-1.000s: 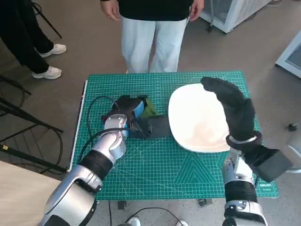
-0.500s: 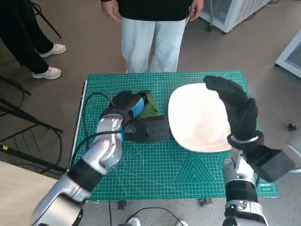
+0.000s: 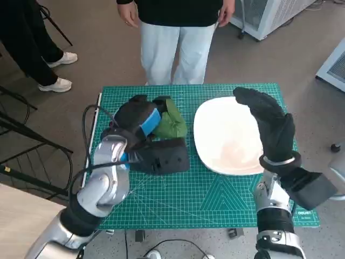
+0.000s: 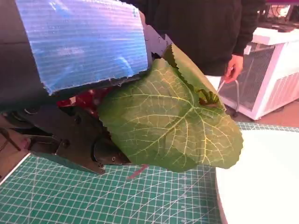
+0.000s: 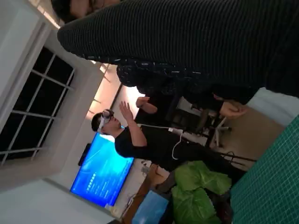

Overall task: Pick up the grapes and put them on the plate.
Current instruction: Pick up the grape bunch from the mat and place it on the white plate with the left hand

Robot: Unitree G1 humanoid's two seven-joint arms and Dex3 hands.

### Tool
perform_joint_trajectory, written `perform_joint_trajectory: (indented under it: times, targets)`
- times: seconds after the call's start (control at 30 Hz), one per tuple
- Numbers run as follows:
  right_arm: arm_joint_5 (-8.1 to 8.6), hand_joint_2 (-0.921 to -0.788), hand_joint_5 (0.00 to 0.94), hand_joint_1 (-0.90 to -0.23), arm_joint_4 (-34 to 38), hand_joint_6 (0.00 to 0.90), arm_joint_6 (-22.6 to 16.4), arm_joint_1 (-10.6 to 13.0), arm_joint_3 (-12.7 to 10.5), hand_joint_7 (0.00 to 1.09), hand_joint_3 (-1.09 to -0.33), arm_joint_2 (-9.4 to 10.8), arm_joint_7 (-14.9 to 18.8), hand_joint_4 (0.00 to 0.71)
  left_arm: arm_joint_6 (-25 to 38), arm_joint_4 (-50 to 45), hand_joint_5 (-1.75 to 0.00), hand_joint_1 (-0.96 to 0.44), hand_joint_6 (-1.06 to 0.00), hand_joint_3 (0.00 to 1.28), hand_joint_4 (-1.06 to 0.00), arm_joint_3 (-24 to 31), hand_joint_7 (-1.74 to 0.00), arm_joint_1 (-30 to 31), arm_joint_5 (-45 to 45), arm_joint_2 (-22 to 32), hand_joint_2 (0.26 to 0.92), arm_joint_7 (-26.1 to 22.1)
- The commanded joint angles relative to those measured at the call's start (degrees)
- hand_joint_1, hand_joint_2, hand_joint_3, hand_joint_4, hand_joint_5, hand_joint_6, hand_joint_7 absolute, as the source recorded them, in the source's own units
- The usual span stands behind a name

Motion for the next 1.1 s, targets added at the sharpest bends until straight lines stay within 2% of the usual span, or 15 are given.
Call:
perform_joint_trajectory:
  times: [0.03, 0.3, 0.53, 0.87, 1.1]
  targets:
    - [0.29, -0.921, 0.0, -0.534, 0.46, 0.022, 0.71, 0.47, -0.23, 0.3, -0.646, -0.21, -0.24, 0.21, 0.07, -1.01, -1.45, 0.0, -0.54, 0.18, -0.56, 0.21, -1.11, 0.65, 1.31, -0.42, 0.92, -0.37]
    - [0.34, -0.921, 0.001, -0.538, 0.14, 0.019, 0.75, 0.61, -0.26, 0.31, -0.644, -0.5, -0.04, 0.212, -0.45, -0.5, -1.35, 0.0, -0.5, 0.17, -0.59, -0.28, -1.22, -0.18, 2.32, -0.91, 0.921, -1.1]
    - [0.5, -0.921, 0.001, -0.538, 0.05, 0.016, 0.83, 0.64, -0.34, 0.32, -0.645, -0.64, 0.23, 0.212, -0.66, -0.61, -1.34, 0.0, -0.49, 0.18, -0.59, -0.12, -1.24, -1.28, 2.86, -1.63, 0.921, -1.68]
    - [0.71, -0.921, 0.001, -0.544, -0.38, 0.008, 0.83, 0.8, -0.34, 0.34, -0.645, -0.82, 0.5, 0.212, -1.3, 0.39, -1.44, 0.0, -0.5, 0.2, -0.56, -0.23, -1.16, -4.46, 3.03, -3.5, 0.92, -1.99]
    - [1.04, -0.921, 0.004, -0.559, -4.27, 0.001, 1.39, 2.49, 0.12, 0.36, -0.639, -0.88, 0.1, 0.218, -4.46, 8.81, -1.41, 0.0, -0.55, 0.16, -0.59, -1.54, -1.11, -10.72, 1.76, -8.55, 0.92, 0.72]
